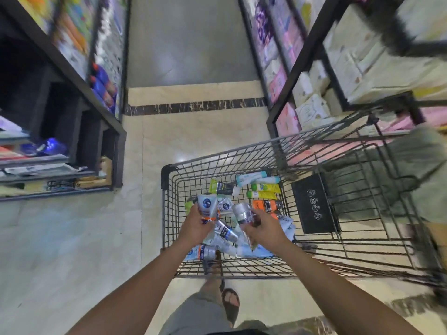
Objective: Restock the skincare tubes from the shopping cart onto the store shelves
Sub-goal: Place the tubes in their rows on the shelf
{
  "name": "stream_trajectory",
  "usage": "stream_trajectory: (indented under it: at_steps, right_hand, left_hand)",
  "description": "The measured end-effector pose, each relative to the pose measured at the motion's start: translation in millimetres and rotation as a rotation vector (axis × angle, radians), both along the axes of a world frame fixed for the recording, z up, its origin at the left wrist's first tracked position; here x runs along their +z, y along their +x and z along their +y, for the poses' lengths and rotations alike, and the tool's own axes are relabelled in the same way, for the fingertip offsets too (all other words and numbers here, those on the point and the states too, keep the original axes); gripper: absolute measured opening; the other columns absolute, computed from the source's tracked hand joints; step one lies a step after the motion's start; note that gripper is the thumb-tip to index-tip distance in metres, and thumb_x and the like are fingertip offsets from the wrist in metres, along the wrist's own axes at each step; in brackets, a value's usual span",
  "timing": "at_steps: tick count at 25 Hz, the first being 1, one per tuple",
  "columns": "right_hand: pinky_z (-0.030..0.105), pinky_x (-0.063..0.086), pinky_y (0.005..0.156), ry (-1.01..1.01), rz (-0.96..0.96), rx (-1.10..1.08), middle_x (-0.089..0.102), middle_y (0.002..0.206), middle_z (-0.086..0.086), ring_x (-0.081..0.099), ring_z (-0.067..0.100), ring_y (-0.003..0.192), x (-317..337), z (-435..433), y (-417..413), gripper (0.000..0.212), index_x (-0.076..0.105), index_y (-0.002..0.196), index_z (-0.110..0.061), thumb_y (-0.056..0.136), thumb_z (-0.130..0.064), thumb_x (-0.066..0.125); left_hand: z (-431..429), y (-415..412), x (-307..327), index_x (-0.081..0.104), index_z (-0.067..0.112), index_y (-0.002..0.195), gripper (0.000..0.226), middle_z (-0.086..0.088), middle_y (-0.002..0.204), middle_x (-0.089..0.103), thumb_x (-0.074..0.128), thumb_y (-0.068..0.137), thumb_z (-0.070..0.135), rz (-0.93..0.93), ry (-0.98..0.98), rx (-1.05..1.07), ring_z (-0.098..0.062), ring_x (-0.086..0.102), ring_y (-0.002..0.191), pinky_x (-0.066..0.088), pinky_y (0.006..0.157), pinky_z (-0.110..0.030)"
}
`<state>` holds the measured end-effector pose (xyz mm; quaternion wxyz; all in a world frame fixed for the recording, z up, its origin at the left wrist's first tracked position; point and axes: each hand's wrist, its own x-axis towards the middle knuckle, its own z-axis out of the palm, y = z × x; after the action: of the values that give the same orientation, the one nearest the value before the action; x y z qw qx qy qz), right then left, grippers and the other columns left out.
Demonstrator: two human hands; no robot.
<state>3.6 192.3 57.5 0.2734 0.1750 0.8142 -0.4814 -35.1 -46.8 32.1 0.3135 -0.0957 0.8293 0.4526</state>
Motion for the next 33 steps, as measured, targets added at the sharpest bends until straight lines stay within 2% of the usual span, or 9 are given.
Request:
stream_trajectory:
  at_steps: [4, 7, 10, 13, 16, 21, 27, 31, 33]
  right_hand:
    - [0.039, 0.059, 0.077, -0.186, -0.031, -0.224, 0.071, 0.101, 0.010, 0.071, 0.027, 0.088, 35, -4, 20, 0.040, 0.050, 0.127, -0.025, 0.093, -0.028, 0.072]
    - [0.031, 0.054, 0.067, -0.466, -0.096, -0.392, 0.069, 0.101, 0.017, 0.066, 0.030, 0.085, 73, -16, 35, 0.031, 0.059, 0.119, -0.012, 0.092, -0.027, 0.059]
    - [0.049, 0.056, 0.087, -0.708, -0.118, -0.454, 0.072, 0.103, 0.024, 0.071, 0.037, 0.095, 109, -30, 56, 0.037, 0.061, 0.122, -0.003, 0.103, -0.025, 0.039]
    - [0.051, 0.055, 0.089, -0.819, -0.080, -0.420, 0.072, 0.100, 0.023, 0.069, 0.036, 0.090, 147, -51, 74, 0.035, 0.062, 0.117, -0.005, 0.101, -0.034, 0.049]
    - [0.048, 0.057, 0.083, -0.819, -0.038, -0.360, 0.072, 0.097, 0.018, 0.069, 0.034, 0.085, 177, -80, 75, 0.033, 0.059, 0.119, -0.007, 0.093, -0.026, 0.062]
    - [0.039, 0.057, 0.067, -0.736, 0.047, -0.161, 0.066, 0.095, 0.019, 0.067, 0.033, 0.077, 209, -145, 73, 0.031, 0.055, 0.122, -0.010, 0.092, 0.000, 0.055]
    - [0.048, 0.057, 0.079, -0.766, 0.088, 0.015, 0.065, 0.103, 0.025, 0.067, 0.040, 0.092, 230, -258, 53, 0.053, 0.056, 0.122, -0.004, 0.070, 0.003, 0.064]
    - [0.038, 0.059, 0.069, -0.662, 0.161, 0.172, 0.070, 0.104, 0.022, 0.071, 0.032, 0.087, 232, -361, 51, 0.038, 0.060, 0.119, -0.001, 0.084, 0.014, 0.062]
    - [0.040, 0.060, 0.076, -0.618, 0.210, 0.240, 0.072, 0.111, 0.019, 0.072, 0.032, 0.095, 226, -407, 49, 0.046, 0.061, 0.125, -0.005, 0.083, 0.012, 0.069]
  left_hand:
    - [-3, 39, 34, 0.047, 0.022, 0.125, 0.044, 0.009, 0.111, 0.066, 0.076, 0.092, 0.018, 0.060, 0.074, 0.087, -0.011, 0.066, 0.100, 0.050, 0.074, -0.027]
    - [-9, 72, 66, 0.043, 0.022, 0.125, 0.049, 0.006, 0.114, 0.066, 0.078, 0.091, 0.017, 0.118, 0.129, 0.169, -0.004, 0.065, 0.095, 0.049, 0.073, -0.021]
    - [-21, 98, 98, 0.039, 0.032, 0.126, 0.057, 0.010, 0.113, 0.064, 0.081, 0.088, 0.021, 0.185, 0.167, 0.252, -0.002, 0.064, 0.094, 0.056, 0.081, -0.030]
    - [-38, 118, 134, 0.040, 0.031, 0.129, 0.059, 0.006, 0.113, 0.064, 0.080, 0.088, 0.017, 0.272, 0.236, 0.372, -0.007, 0.067, 0.093, 0.059, 0.085, -0.039]
    - [-65, 131, 164, 0.041, 0.032, 0.132, 0.061, 0.005, 0.115, 0.064, 0.082, 0.087, 0.024, 0.364, 0.281, 0.446, -0.011, 0.068, 0.099, 0.061, 0.084, -0.038]
    - [-130, 149, 197, 0.041, 0.030, 0.136, 0.065, 0.003, 0.120, 0.072, 0.082, 0.087, 0.017, 0.464, 0.354, 0.589, -0.016, 0.070, 0.107, 0.058, 0.094, -0.040]
    - [-242, 168, 218, 0.044, 0.025, 0.134, 0.063, -0.002, 0.120, 0.073, 0.083, 0.086, 0.011, 0.589, 0.334, 0.729, -0.014, 0.072, 0.102, 0.060, 0.088, -0.033]
    - [-338, 189, 231, 0.043, 0.025, 0.131, 0.061, 0.001, 0.115, 0.072, 0.081, 0.087, 0.007, 0.643, 0.290, 0.785, -0.002, 0.072, 0.092, 0.058, 0.075, -0.019]
    - [-383, 196, 236, 0.041, 0.025, 0.132, 0.061, 0.006, 0.111, 0.071, 0.079, 0.088, 0.007, 0.662, 0.249, 0.781, 0.007, 0.070, 0.086, 0.054, 0.071, -0.013]
